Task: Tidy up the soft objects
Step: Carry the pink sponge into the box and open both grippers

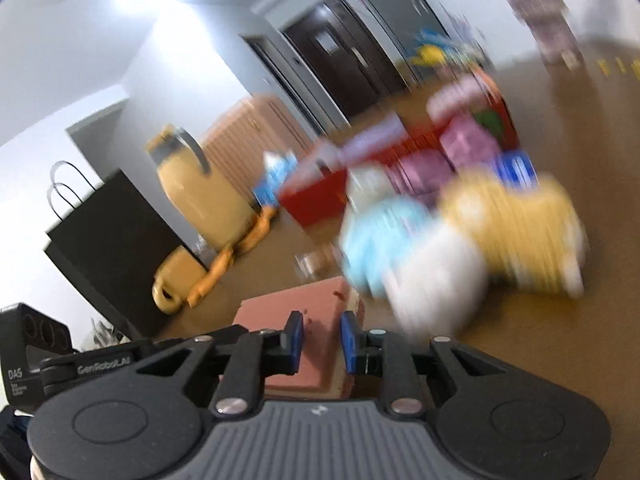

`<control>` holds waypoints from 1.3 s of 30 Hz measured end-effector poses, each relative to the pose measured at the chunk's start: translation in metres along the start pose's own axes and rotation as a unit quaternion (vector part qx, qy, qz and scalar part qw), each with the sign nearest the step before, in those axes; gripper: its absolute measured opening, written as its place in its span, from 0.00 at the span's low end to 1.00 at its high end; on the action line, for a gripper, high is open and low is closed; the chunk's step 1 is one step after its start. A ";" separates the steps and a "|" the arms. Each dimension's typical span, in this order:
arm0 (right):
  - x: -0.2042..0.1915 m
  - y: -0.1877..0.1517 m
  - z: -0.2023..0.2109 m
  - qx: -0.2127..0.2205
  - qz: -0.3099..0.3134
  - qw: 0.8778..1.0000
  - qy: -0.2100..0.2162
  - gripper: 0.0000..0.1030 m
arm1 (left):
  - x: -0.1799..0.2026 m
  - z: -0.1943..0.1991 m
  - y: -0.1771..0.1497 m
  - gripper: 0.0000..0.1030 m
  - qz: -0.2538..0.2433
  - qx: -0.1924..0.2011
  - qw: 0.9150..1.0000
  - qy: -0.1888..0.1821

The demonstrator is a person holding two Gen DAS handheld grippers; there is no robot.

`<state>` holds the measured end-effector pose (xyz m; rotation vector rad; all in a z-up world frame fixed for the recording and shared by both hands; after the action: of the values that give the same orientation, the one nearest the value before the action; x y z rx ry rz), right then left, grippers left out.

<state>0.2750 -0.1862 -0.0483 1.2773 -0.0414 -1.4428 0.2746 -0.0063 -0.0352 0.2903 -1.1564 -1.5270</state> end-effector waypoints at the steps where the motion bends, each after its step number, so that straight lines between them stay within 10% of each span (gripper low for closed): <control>1: -0.010 0.019 -0.003 0.012 0.018 1.000 0.003 0.20 | 0.000 -0.004 0.021 0.30 -0.010 0.012 1.000 -0.002; 11: -0.019 0.192 -0.142 0.029 0.057 0.997 -0.044 0.20 | -0.055 -0.130 0.189 0.30 -0.045 0.021 0.998 0.044; 16: 0.018 0.191 -0.215 -0.033 0.028 0.995 -0.093 0.20 | -0.096 -0.180 0.172 0.31 -0.052 -0.053 0.994 0.078; 23: 0.018 0.153 -0.242 -0.095 0.061 0.988 -0.103 0.29 | -0.110 -0.173 0.168 0.42 -0.072 -0.047 0.991 0.098; 35: -0.004 0.181 -0.175 -0.055 0.102 0.986 -0.115 0.40 | -0.086 -0.112 0.190 0.49 -0.101 -0.011 0.986 0.136; 39: -0.013 0.205 -0.109 -0.012 0.128 0.984 -0.126 0.56 | -0.059 -0.071 0.199 0.69 -0.127 0.021 0.981 0.144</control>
<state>0.4872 -0.1825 0.0478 1.0227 -0.3446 -1.3682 0.4671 0.0335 0.0624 0.6877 -0.9469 -1.6188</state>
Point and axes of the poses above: each gripper's, at about its wrist camera, not at the fingertips, and z roughly against the way its jaws point, x to its right, y to its top, the point moved 9 cm from there along -z, roughly the way its jaws point, and after that the axes turned 7 degrees about -z, right-handed, at the moved point
